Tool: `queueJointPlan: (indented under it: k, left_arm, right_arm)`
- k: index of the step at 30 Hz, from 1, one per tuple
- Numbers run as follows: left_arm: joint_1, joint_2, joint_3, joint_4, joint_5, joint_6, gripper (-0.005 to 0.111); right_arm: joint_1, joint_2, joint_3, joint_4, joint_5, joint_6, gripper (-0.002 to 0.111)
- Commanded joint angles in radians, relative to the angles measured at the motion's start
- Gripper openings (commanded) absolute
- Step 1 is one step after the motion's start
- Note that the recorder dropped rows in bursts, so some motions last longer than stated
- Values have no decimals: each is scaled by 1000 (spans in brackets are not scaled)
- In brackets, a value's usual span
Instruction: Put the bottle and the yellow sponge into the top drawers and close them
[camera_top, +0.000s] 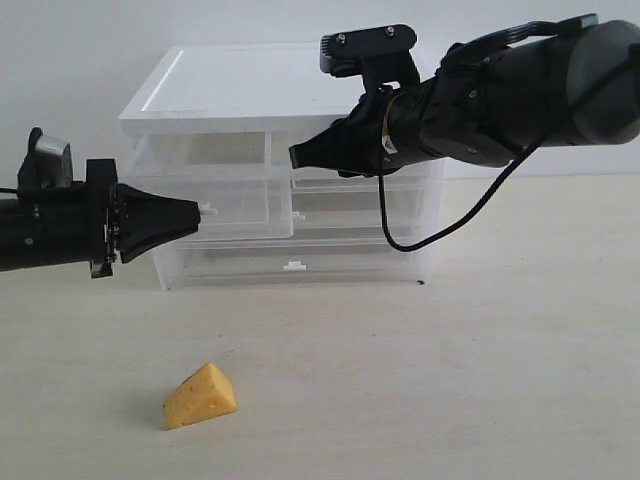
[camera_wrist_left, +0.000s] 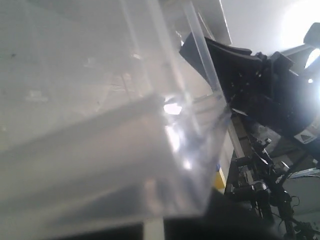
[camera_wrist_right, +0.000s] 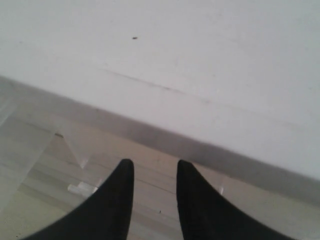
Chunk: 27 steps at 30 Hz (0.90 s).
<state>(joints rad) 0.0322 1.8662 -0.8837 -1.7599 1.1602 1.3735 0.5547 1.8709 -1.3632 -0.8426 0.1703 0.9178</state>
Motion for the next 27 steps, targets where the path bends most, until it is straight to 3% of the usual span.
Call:
queueJointPlan:
  k: [1,9,21,24,27]
  left_arm:
    - [-6,-32,54,15,61,51,4]
    - [-5,-54,124,15,61,78,4]
    - [8,-55,124,15,61,144,5]
    - [8,-55,124,15,61,160,19]
    - [8,-55,124,15,61,160,45]
  right_arm:
    - [-27,22,-14,-37,6,-1,28]
    - [-27,22,-14,-38,26,-1,28]
    - [-27,22,-14,-38,35,-2,28]
    - [-27,22,-14,-38,35,-2,28]
    - [-27,22,-14,-38,35,-2,28]
